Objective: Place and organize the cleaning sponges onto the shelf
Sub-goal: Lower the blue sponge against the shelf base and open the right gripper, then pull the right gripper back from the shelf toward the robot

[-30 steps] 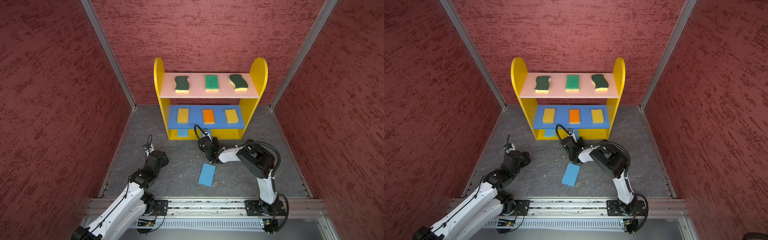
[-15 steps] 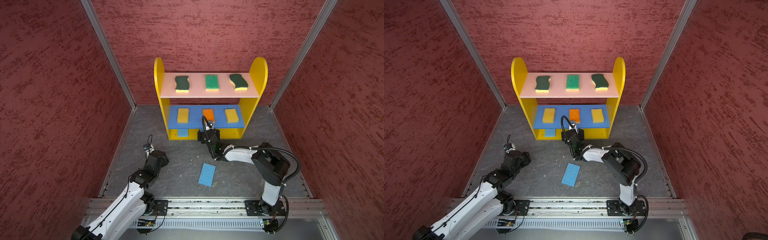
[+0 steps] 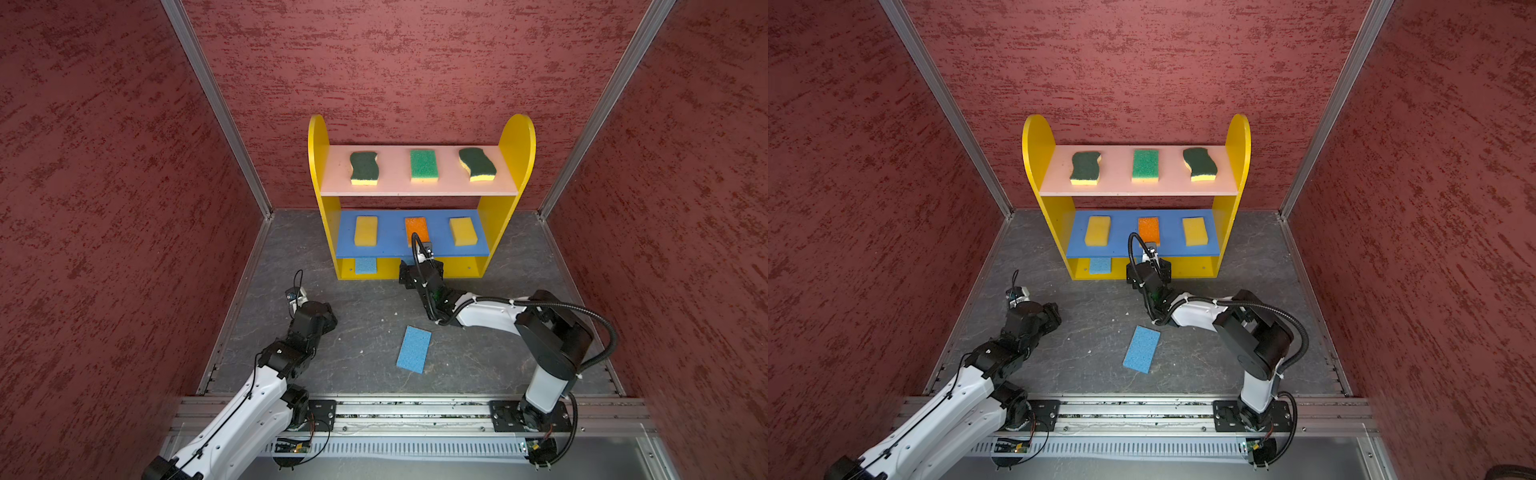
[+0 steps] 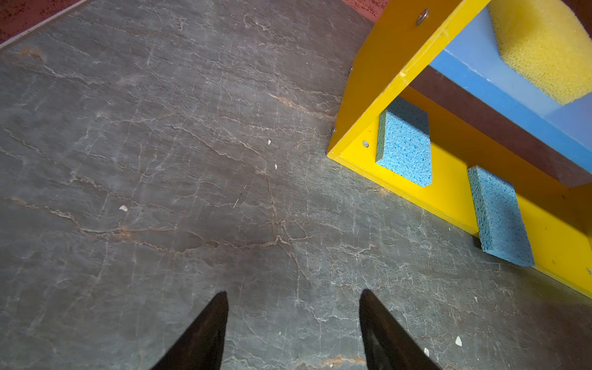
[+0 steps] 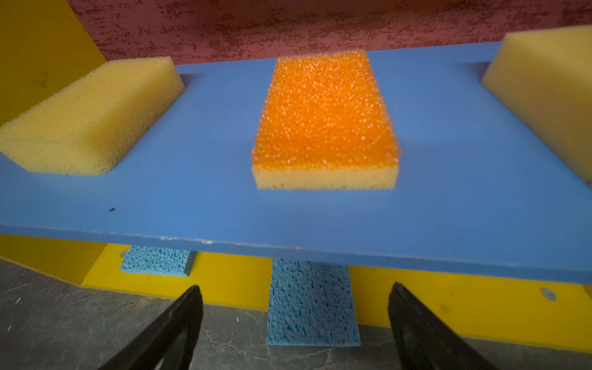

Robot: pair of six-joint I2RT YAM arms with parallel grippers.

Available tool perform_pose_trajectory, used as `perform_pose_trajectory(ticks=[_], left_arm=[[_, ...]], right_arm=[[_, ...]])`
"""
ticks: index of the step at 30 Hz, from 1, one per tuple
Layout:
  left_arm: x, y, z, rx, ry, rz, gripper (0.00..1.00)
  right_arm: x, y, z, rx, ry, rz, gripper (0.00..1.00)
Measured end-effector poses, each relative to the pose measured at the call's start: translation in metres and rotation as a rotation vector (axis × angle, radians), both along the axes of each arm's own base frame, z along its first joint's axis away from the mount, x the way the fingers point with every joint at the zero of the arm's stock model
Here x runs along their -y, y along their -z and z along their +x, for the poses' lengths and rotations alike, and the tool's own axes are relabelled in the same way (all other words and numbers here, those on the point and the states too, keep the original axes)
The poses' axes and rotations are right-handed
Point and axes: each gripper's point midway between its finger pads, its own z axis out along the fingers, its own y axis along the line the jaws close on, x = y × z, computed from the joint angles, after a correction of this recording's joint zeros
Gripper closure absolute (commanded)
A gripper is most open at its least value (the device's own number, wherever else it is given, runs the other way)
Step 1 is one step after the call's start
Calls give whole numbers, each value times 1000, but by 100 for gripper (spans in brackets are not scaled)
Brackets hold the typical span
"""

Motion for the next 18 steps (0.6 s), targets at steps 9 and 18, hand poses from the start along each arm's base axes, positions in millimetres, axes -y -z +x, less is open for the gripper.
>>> perform_pose_trajectory(ticks=[9,18], left_arm=[[0,-1,0,3,0,-2,34],[0,-3,0,15,0,-7,34]], right_arm=[[10,7,-36,-62,-13,38,13],[31,4,-81,-130,-78,183,44]])
